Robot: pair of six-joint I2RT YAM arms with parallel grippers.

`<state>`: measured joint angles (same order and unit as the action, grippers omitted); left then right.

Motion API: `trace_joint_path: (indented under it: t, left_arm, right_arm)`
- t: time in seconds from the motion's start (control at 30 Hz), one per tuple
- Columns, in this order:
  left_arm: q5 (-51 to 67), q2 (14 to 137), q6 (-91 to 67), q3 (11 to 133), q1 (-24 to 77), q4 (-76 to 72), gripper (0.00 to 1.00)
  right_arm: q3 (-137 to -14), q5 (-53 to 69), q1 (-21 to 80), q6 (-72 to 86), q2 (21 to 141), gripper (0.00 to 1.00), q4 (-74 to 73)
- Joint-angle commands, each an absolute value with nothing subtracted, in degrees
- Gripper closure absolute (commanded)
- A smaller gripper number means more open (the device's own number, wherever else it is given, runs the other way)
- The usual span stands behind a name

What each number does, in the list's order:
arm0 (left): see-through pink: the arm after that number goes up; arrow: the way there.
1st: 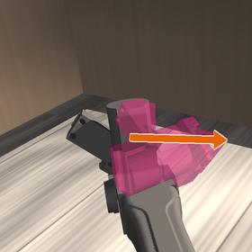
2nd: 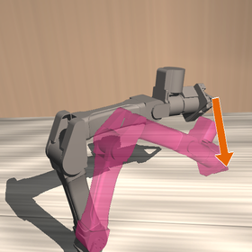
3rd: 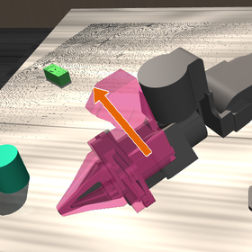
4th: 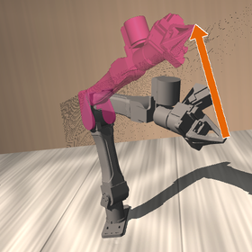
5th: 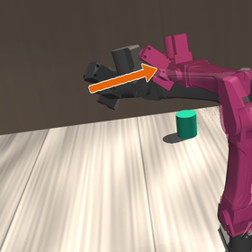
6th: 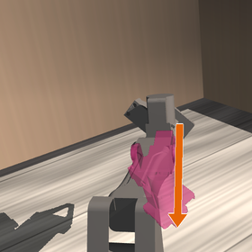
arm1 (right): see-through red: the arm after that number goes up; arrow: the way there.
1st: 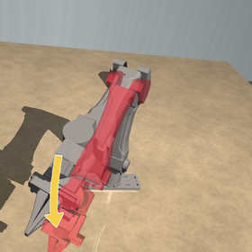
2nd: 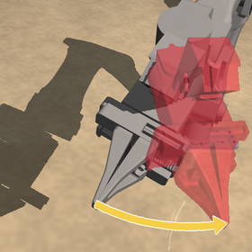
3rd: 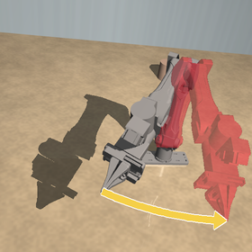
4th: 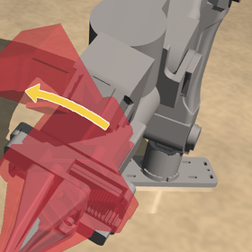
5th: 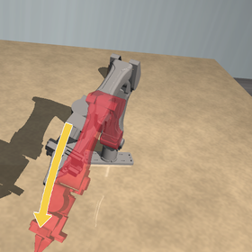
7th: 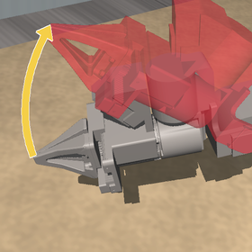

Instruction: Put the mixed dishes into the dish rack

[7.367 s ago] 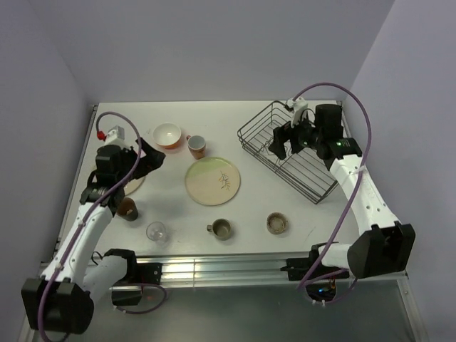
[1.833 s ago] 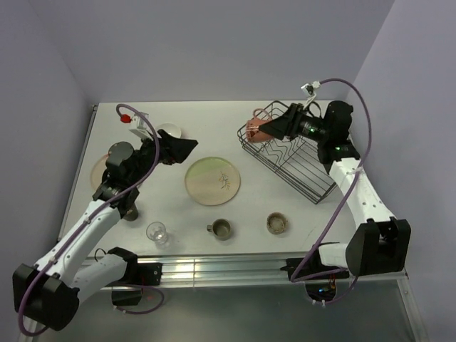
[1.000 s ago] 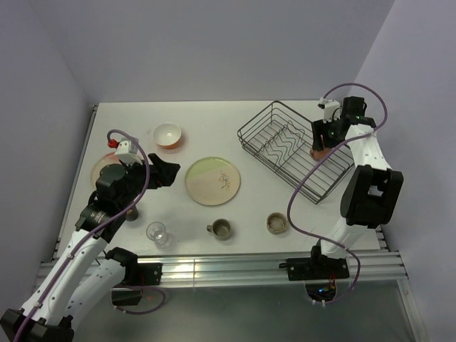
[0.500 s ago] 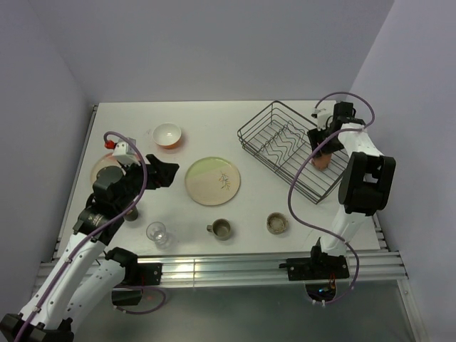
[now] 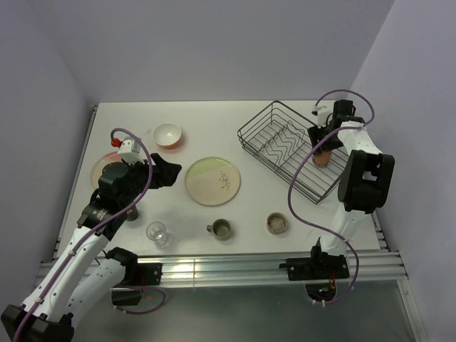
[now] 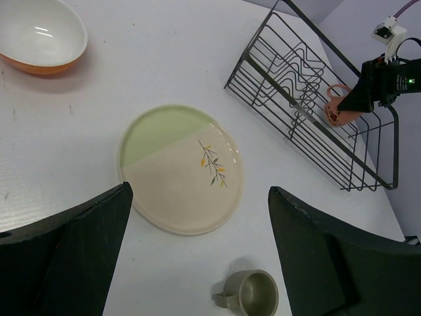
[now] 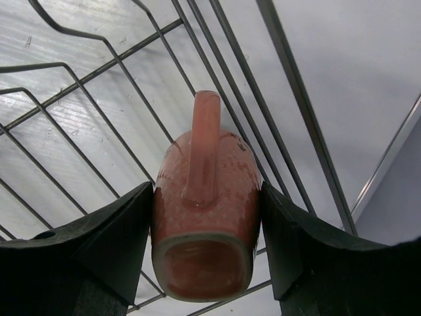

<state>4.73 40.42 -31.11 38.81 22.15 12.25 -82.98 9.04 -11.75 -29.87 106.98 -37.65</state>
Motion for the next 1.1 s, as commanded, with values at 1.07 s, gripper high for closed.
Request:
trace_joint_path:
  t: [1.07]
  left_arm:
    - [8.08, 41.66, -30.76, 41.13, 22.06, 9.49, 0.09]
  right_arm:
    - [-91.58, 9.58, -13.01, -26.89, 101.52, 0.05, -38.14]
